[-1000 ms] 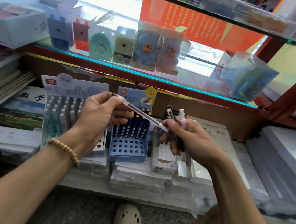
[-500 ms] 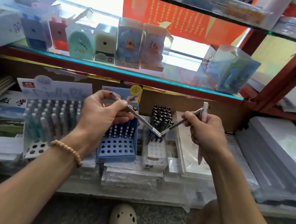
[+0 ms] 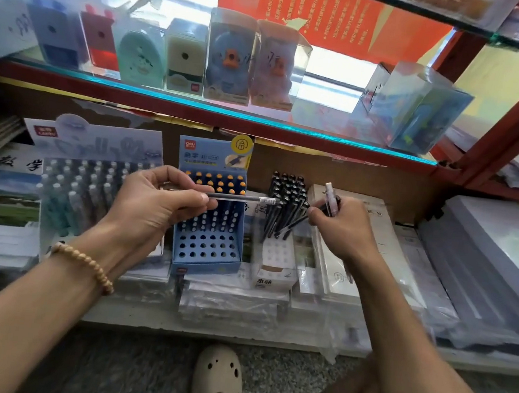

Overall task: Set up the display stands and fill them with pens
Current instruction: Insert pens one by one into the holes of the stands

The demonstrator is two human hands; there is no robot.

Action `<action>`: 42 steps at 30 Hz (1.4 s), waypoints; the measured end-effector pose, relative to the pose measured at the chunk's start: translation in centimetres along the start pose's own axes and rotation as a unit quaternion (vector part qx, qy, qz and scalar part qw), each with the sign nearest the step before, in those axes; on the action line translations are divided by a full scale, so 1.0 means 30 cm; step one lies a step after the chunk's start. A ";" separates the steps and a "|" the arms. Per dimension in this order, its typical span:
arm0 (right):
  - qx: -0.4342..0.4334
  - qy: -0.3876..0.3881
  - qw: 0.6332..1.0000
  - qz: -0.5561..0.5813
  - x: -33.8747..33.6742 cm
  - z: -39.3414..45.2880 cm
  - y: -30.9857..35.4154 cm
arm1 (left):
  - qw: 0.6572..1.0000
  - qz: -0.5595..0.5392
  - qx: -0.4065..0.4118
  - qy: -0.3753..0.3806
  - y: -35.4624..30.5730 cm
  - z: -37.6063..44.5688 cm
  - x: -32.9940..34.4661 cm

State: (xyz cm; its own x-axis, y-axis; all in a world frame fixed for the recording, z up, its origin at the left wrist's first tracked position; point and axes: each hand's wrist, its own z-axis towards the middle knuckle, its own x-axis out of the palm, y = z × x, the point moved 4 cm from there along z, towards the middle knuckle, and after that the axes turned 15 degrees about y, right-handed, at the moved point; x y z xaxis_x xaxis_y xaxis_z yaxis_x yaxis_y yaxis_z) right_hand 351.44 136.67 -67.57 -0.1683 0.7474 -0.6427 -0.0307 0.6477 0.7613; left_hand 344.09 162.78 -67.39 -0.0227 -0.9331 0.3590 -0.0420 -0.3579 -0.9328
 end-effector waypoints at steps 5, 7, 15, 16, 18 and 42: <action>0.014 0.023 0.999 -0.035 0.045 0.026 -0.013 | 1.000 0.007 -0.015 0.005 0.024 -0.020 -0.038; 0.026 0.045 0.996 -0.066 0.070 0.036 -0.023 | 1.000 0.009 -0.021 0.007 0.028 -0.026 -0.047; 0.018 0.066 0.983 -0.172 0.157 0.057 -0.004 | 0.995 0.087 -0.051 0.022 0.037 -0.048 -0.055; 0.010 0.060 0.984 -0.166 0.161 0.054 0.003 | 0.994 0.097 -0.054 0.023 0.040 -0.050 -0.055; -0.010 0.014 0.990 -0.143 0.148 0.045 0.018 | 0.992 0.107 -0.060 0.028 0.046 -0.052 -0.053; -0.038 0.045 0.896 0.440 0.085 -0.030 0.106 | 0.986 -0.106 -0.125 -0.016 0.081 -0.104 -0.101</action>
State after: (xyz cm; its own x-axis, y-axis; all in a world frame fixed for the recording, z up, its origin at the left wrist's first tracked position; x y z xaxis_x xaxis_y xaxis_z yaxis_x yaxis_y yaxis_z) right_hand 350.04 140.49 -66.71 -0.2400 0.9466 0.2155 0.0860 -0.2003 0.9759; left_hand 340.93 164.86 -70.65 0.0442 -0.8403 0.5404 -0.2871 -0.5287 -0.7987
